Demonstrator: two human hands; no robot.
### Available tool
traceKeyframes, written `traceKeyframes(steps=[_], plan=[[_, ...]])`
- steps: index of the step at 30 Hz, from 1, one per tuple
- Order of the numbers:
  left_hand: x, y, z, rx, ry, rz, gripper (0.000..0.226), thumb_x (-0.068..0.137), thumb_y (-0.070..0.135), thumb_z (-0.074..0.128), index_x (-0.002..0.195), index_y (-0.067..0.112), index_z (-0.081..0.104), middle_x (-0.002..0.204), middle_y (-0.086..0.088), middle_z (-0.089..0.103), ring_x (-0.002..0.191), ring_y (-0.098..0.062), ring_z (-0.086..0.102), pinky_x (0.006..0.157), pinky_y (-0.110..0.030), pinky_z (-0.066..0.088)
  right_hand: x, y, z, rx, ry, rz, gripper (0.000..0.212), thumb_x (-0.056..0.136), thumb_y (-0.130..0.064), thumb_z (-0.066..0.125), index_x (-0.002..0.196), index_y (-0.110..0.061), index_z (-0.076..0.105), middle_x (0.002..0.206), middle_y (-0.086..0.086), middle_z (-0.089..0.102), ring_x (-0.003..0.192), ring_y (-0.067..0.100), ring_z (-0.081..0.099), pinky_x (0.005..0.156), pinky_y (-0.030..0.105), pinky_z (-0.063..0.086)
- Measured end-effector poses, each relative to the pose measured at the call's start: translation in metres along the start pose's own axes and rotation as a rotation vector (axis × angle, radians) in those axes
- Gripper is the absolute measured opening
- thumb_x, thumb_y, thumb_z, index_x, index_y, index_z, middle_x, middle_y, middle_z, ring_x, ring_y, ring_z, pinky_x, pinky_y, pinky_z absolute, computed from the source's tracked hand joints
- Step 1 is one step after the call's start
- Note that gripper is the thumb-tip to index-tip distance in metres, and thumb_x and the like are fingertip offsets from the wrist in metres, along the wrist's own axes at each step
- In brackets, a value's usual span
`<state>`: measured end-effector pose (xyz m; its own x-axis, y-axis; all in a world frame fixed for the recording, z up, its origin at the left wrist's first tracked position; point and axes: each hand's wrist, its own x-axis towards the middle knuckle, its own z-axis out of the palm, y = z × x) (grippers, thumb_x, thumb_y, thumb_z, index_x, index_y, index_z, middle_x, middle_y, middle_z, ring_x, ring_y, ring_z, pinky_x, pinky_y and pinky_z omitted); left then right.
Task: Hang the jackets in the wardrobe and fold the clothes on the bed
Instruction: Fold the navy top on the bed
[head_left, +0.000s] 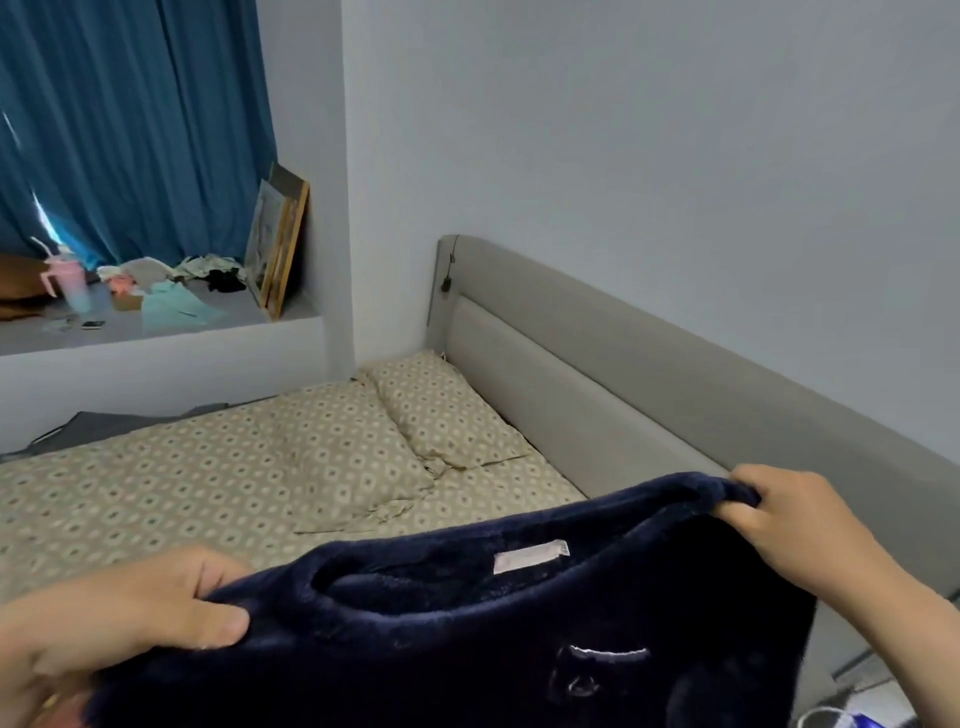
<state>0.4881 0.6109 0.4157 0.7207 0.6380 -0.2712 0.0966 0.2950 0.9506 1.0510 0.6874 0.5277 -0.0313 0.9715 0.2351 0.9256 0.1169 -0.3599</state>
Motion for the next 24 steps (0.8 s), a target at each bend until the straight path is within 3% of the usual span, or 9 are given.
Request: traceKeyframes(steps=[2, 4, 8, 11, 14, 16, 19, 21, 24], plan=[[0.015, -0.011, 0.008, -0.086, 0.007, 0.026, 0.028, 0.103, 0.007, 0.052, 0.118, -0.017, 0.052, 0.099, -0.017, 0.062, 0.087, -0.017, 0.061, 0.064, -0.026, 0.038, 0.015, 0.014, 0.004, -0.001, -0.009, 0.013, 0.037, 0.08, -0.028, 0.074, 0.057, -0.013, 0.049, 0.05, -0.001, 0.053, 0.056, 0.02, 0.055, 0.054, 0.037, 0.042], [0.038, -0.014, 0.016, -0.2, 0.059, 0.048, 0.037, 0.1, 0.011, 0.059, 0.12, -0.019, 0.051, 0.105, -0.025, 0.062, 0.092, -0.024, 0.064, 0.071, -0.029, 0.047, 0.036, 0.028, 0.015, 0.003, -0.019, 0.022, 0.036, 0.08, -0.031, 0.074, 0.057, -0.014, 0.051, 0.051, -0.003, 0.055, 0.057, 0.018, 0.056, 0.055, 0.037, 0.043], [0.115, -0.017, 0.012, -0.13, 0.549, -0.055, 0.047, 0.077, 0.032, 0.081, 0.1, -0.006, 0.068, 0.094, -0.027, 0.069, 0.081, -0.028, 0.064, 0.071, -0.033, 0.049, 0.095, 0.062, 0.061, 0.002, -0.081, 0.028, 0.041, 0.082, -0.034, 0.075, 0.057, -0.014, 0.05, 0.052, -0.002, 0.056, 0.058, 0.018, 0.056, 0.055, 0.036, 0.042], [0.196, -0.046, -0.002, 0.142, 0.896, -0.151, 0.024, 0.092, 0.022, 0.07, 0.085, 0.0, 0.067, 0.071, -0.003, 0.068, 0.065, -0.014, 0.059, 0.066, -0.031, 0.042, 0.144, 0.102, 0.135, 0.01, -0.194, 0.05, 0.044, 0.085, -0.038, 0.073, 0.057, -0.017, 0.046, 0.053, -0.003, 0.055, 0.056, 0.012, 0.053, 0.049, 0.033, 0.036], [0.28, -0.094, -0.022, 0.271, 1.159, -0.236, 0.021, 0.097, 0.017, 0.059, 0.077, 0.014, 0.066, 0.068, 0.001, 0.068, 0.06, -0.007, 0.061, 0.061, -0.03, 0.046, 0.182, 0.149, 0.231, 0.007, -0.301, 0.075, 0.036, 0.09, -0.042, 0.067, 0.063, -0.023, 0.052, 0.06, -0.007, 0.059, 0.059, 0.01, 0.054, 0.053, 0.033, 0.042], [0.331, -0.131, -0.04, 0.272, 1.267, -0.294, 0.021, 0.098, 0.017, 0.057, 0.08, 0.02, 0.066, 0.073, -0.001, 0.069, 0.068, -0.01, 0.064, 0.066, -0.037, 0.05, 0.203, 0.181, 0.296, -0.039, -0.369, 0.073, 0.028, 0.094, -0.043, 0.059, 0.073, -0.026, 0.056, 0.068, -0.009, 0.06, 0.063, 0.011, 0.054, 0.055, 0.033, 0.042], [0.391, -0.19, -0.075, 0.363, 1.392, -0.294, 0.025, 0.095, 0.014, 0.06, 0.073, 0.026, 0.061, 0.066, 0.005, 0.063, 0.068, -0.002, 0.06, 0.056, -0.027, 0.041, 0.229, 0.219, 0.398, -0.051, -0.424, 0.055, 0.025, 0.099, -0.042, 0.051, 0.076, -0.03, 0.052, 0.071, -0.013, 0.056, 0.066, 0.014, 0.053, 0.058, 0.032, 0.042], [0.423, -0.232, -0.102, 0.468, 1.394, -0.351, 0.028, 0.093, 0.014, 0.063, 0.068, 0.024, 0.056, 0.061, 0.004, 0.058, 0.061, -0.007, 0.057, 0.051, -0.024, 0.036, 0.241, 0.242, 0.462, -0.058, -0.461, 0.043, 0.027, 0.1, -0.041, 0.045, 0.077, -0.028, 0.051, 0.072, -0.011, 0.057, 0.067, 0.015, 0.055, 0.061, 0.033, 0.046], [0.459, -0.292, -0.136, 0.547, 1.379, -0.423, 0.027, 0.094, 0.017, 0.062, 0.068, 0.021, 0.055, 0.063, 0.002, 0.057, 0.058, -0.01, 0.054, 0.05, -0.027, 0.036, 0.255, 0.269, 0.545, -0.053, -0.482, 0.055, 0.031, 0.1, -0.042, 0.044, 0.076, -0.023, 0.051, 0.072, -0.007, 0.056, 0.06, 0.009, 0.049, 0.052, 0.031, 0.037]])
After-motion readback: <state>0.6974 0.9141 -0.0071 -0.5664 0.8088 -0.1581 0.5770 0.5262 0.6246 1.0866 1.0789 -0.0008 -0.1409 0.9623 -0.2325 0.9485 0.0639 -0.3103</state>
